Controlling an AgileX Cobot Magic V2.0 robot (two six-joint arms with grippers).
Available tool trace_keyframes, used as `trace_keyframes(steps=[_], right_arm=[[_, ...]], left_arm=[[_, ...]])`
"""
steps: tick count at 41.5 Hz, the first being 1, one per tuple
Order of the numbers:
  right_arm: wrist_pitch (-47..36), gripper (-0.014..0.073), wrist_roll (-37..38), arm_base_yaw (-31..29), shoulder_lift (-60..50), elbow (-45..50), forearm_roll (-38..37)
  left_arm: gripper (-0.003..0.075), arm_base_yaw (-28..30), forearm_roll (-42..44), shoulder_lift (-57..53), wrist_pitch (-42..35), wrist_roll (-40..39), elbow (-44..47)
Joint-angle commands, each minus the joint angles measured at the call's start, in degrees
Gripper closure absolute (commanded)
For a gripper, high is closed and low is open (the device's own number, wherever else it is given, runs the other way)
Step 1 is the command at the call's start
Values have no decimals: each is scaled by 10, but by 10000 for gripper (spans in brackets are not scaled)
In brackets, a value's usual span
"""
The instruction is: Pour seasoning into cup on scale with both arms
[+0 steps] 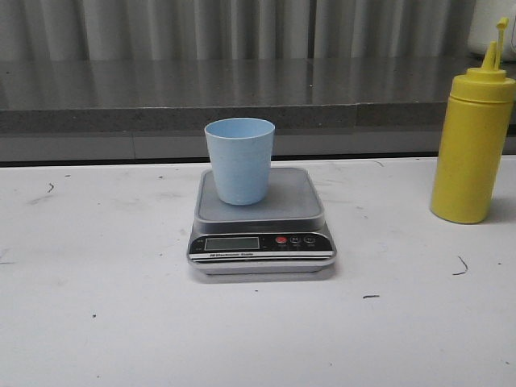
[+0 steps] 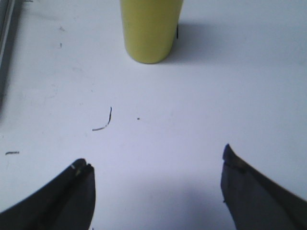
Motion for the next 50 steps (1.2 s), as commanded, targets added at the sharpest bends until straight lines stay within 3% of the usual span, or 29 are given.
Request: trace_keyframes(steps=[1, 9, 18, 43, 46, 50], right_arm=[[30, 32, 0, 7, -49, -14, 2], [109, 32, -58, 21, -129, -14, 54], [142, 32, -158, 21, -201, -14, 122], [121, 33, -162, 21, -243, -14, 123], [121, 55, -162, 21, -243, -14, 123], [120, 160, -162, 21, -243, -14, 123]], left_arm=[[293, 2, 1, -3, -29, -2, -15], [293, 2, 1, -3, -29, -2, -15], [293, 2, 1, -3, -29, -2, -15], [297, 2, 1, -3, -45, -2, -15], [331, 2, 1, -2, -45, -2, -15], [458, 2, 1, -2, -45, -2, -15]])
